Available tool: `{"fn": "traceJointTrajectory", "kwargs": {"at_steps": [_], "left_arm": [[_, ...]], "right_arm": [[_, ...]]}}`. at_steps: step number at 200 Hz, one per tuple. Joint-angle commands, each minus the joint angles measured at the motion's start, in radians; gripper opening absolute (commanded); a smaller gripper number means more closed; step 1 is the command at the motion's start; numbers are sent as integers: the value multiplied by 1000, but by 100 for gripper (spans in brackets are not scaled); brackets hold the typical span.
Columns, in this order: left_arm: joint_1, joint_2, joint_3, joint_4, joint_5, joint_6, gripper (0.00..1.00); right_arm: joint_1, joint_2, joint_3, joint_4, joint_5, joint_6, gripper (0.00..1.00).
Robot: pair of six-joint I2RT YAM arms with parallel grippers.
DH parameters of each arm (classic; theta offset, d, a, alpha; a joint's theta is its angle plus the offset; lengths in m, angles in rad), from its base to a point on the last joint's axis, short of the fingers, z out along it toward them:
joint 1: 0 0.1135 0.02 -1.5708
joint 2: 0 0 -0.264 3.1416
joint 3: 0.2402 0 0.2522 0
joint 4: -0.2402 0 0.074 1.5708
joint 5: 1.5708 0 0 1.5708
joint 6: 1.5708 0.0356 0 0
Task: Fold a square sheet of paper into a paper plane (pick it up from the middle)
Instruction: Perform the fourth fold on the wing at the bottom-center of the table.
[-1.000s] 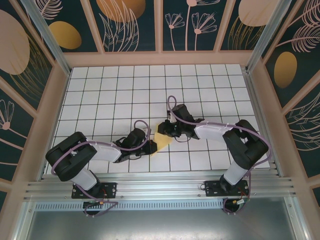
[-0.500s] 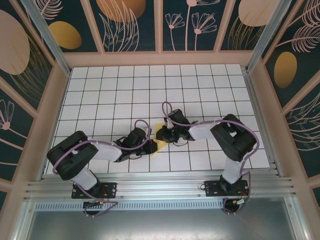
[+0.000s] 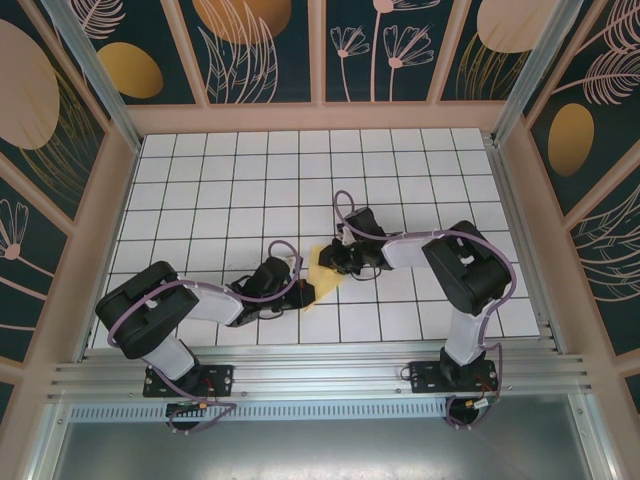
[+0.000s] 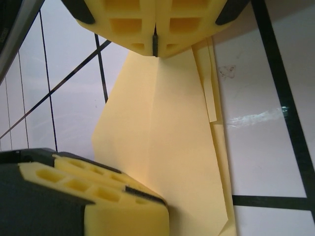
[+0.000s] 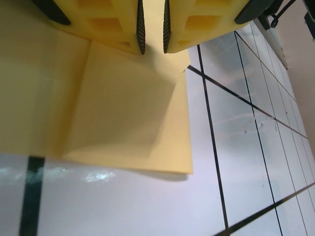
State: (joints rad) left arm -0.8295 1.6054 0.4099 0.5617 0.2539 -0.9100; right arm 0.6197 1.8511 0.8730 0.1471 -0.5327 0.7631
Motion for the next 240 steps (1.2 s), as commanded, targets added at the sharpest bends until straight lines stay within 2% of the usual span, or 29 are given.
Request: {"fn": "traceJointTrajectory", "kwargs": {"at_steps": [1,47,61,148,180,205,240], "left_arm": [[-1,53,-69,-232,-12,17,0],[-2,45,-78,-234,-8,25,0],[-2,45,-79,-236,-8,25,0],[-1,41,-77,-234,-5,17,0],[-2,11,-71,-239,-6,11,0],[-1,-13,-56,-243,-5,11,1],[-2,-33,-19,-260,-1,19,2]], "right_arm": [[-39,47,41,-36,78,-45,21],[-67,82,96,-58,55,-75,22],[-104,88,117,-76,47,-85,22],[-156,130,222,-148,66,-107,22],[-154,33,230,-214,107,-139,23],[-148,-82,168,-212,122,-140,25],[-68,-160,78,-164,82,-126,26]]}}
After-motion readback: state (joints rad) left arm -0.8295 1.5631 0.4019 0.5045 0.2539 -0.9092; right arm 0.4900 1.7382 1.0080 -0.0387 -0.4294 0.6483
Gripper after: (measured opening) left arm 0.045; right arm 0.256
